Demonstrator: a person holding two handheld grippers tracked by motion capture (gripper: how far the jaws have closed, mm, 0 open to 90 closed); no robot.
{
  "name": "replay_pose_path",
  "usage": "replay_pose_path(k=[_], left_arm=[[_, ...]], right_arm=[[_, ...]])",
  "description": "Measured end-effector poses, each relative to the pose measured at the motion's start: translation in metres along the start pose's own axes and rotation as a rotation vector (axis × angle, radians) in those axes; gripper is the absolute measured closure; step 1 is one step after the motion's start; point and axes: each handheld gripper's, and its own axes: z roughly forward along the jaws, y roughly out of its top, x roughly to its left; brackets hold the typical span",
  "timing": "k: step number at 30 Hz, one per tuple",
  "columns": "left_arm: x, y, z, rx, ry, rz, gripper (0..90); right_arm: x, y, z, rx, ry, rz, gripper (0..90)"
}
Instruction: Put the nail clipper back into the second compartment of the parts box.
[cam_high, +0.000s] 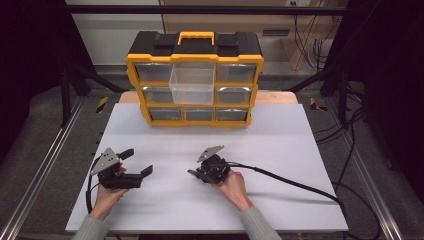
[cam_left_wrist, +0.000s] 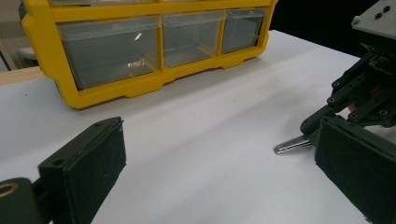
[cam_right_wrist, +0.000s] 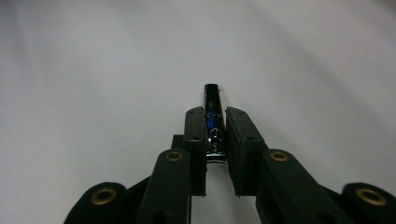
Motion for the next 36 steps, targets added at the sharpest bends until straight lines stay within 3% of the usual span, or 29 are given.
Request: replay_pose_path(k=[15,36], left_arm=[[0.000,0.000,0.000,-0.001,0.001,-0.001,2.1],[0.000,0.000,0.000,0.001,0.001,0.000,2.1]], right_arm=[[0.000,0.008,-0.018,-0.017,-0.004,-0.017,79.3],[-0.005,0.022,-0.056,-0.094,-0.042,-0.034,79.2]])
